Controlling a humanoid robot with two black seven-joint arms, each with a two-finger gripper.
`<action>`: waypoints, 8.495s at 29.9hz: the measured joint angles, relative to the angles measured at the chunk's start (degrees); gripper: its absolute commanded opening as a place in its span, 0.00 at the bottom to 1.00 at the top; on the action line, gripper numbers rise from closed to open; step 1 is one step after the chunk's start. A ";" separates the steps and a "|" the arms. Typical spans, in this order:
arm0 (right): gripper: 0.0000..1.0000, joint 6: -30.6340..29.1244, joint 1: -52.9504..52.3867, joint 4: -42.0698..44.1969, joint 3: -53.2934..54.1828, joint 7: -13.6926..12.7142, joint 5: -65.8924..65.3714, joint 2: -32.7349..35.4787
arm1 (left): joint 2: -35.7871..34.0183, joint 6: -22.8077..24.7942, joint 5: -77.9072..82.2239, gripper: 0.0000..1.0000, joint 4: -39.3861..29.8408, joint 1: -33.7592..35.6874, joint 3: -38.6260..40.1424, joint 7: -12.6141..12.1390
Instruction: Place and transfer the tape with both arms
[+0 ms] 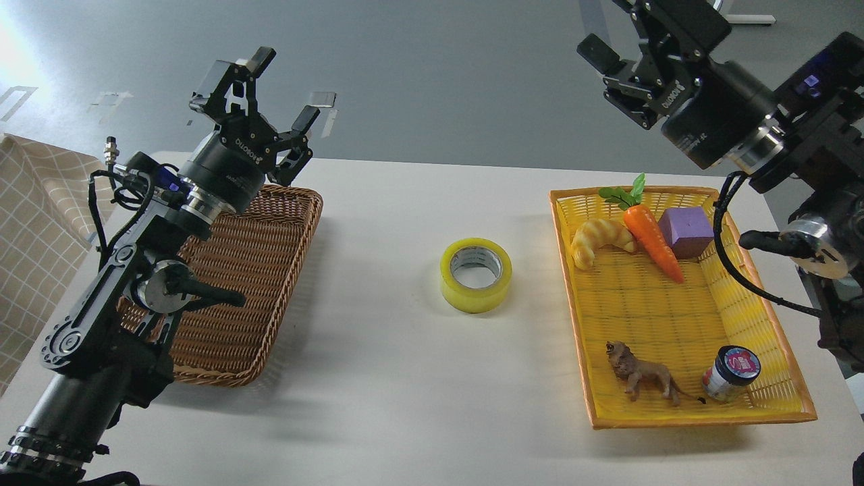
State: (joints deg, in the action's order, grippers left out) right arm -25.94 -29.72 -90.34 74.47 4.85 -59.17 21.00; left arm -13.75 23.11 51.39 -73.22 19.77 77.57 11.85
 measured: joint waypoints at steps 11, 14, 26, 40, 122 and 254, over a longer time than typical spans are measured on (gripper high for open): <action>1.00 -2.06 11.85 -0.97 15.96 0.00 14.18 0.37 | 0.78 -4.39 5.31 0.98 -0.72 0.75 -0.02 6.52; 1.00 -2.06 13.62 -0.67 18.46 0.00 17.53 0.64 | 1.49 -6.42 5.59 0.98 -1.65 0.37 -0.84 7.43; 1.00 -2.06 15.45 -0.31 20.86 0.47 24.45 -0.20 | 4.33 -24.34 31.79 0.98 -2.49 2.15 -12.57 7.93; 1.00 -2.06 15.49 1.24 26.81 0.61 24.73 -0.26 | 11.33 -28.17 43.52 0.98 0.22 7.61 -23.72 -1.21; 1.00 -2.06 21.87 3.68 34.35 1.05 24.89 -2.01 | 13.75 -30.38 66.14 0.86 28.81 18.83 -57.35 -15.12; 1.00 -2.07 25.67 4.58 33.64 0.09 24.20 -3.85 | -33.44 -21.62 -10.38 0.98 9.20 26.97 -49.62 10.00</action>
State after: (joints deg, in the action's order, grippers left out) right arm -28.01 -4.05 -85.76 108.10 4.93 -34.97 17.14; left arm -47.19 1.49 41.01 -64.02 46.74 27.95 21.85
